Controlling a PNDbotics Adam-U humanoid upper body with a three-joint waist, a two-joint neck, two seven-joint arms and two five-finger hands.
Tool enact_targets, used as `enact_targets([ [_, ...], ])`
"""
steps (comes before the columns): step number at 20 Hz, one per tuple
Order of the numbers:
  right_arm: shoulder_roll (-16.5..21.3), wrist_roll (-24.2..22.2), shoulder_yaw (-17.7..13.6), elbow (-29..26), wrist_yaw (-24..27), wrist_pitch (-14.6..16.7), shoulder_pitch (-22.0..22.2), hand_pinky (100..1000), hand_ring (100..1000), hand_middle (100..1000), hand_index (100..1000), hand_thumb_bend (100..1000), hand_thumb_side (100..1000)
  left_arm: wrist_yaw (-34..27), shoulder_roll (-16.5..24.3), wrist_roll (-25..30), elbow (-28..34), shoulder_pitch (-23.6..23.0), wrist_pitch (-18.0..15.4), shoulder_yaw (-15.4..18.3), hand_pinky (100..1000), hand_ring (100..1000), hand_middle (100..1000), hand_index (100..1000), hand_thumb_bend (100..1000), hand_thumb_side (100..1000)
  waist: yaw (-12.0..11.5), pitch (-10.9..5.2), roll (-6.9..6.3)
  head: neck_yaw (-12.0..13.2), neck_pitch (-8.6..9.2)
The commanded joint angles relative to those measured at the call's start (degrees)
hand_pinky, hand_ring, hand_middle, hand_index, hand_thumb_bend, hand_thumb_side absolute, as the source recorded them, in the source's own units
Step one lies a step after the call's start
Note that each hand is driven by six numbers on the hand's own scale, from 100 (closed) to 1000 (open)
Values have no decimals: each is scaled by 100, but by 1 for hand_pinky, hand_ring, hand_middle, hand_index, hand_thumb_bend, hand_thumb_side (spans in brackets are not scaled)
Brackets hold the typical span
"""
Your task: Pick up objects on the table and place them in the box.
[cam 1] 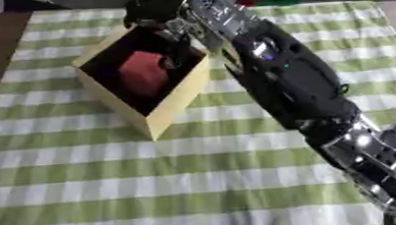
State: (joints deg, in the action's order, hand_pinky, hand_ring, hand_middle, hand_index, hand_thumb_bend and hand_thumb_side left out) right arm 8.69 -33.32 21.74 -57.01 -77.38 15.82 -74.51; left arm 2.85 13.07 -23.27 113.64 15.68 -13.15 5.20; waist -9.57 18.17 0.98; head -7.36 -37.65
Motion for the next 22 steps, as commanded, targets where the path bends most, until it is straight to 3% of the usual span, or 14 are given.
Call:
enact_targets([
  [1, 156, -293, 51, -194, -317, 130, -200, 1000, 1000, 969, 960, 436, 214, -17, 64, 25, 95, 78, -12, 3, 1000, 505, 448, 606, 226, 100, 0, -130, -19, 21, 44],
  [2, 160, -389, 59, -232, -413, 161, -207, 1000, 1000, 971, 964, 473, 278, -17, 63, 27, 95, 80, -12, 2, 1000, 505, 448, 606, 227, 100, 1, -132, -17, 23, 47],
  [4, 150, -575, 32, -328, -598, 226, -208, 1000, 1000, 971, 962, 512, 324, -16, 64, 28, 95, 82, -13, 3, 1000, 505, 448, 606, 228, 100, 0, -138, -18, 26, 49],
  [9, 161, -777, -66, -658, -727, 282, -205, 1000, 1000, 961, 944, 463, 264, -14, 67, 21, 95, 78, -13, 8, 1000, 506, 447, 606, 228, 100, 4, -161, -24, 34, 55],
  [10, 180, -762, -90, -744, -687, 259, -205, 1000, 1000, 953, 931, 433, 202, -14, 67, 17, 95, 77, -12, 10, 1000, 506, 447, 604, 228, 100, 10, -167, -27, 37, 54],
  [11, 205, -737, -109, -836, -643, 227, -202, 1000, 1000, 955, 927, 338, 167, -13, 69, 12, 95, 76, -12, 12, 1000, 506, 447, 604, 228, 100, 15, -171, -29, 41, 54],
  [12, 233, -714, -119, -926, -602, 192, -197, 1000, 1000, 951, 927, 425, 183, -11, 70, 8, 95, 74, -12, 13, 1000, 506, 447, 604, 229, 100, 19, -175, -32, 44, 54],
  [14, 331, -634, -160, -1149, -497, 121, -198, 1000, 1000, 935, 911, 396, 100, -7, 73, -1, 95, 67, -10, 18, 1000, 506, 448, 605, 230, 100, 34, -185, -38, 54, 51],
  [18, 528, -551, -213, -1593, -189, 15, -140, 1000, 1000, 913, 894, 387, 100, 0, 76, -17, 95, 53, -5, 28, 1000, 506, 448, 605, 230, 100, 65, -198, -44, 77, 46],
  [22, 805, -310, -529, -2086, 139, -246, -68, 995, 989, 867, 860, 403, 100, 17, 78, -46, 95, 31, 2, 49, 1000, 507, 449, 606, 232, 100, 132, -219, -76, 138, 48],
])
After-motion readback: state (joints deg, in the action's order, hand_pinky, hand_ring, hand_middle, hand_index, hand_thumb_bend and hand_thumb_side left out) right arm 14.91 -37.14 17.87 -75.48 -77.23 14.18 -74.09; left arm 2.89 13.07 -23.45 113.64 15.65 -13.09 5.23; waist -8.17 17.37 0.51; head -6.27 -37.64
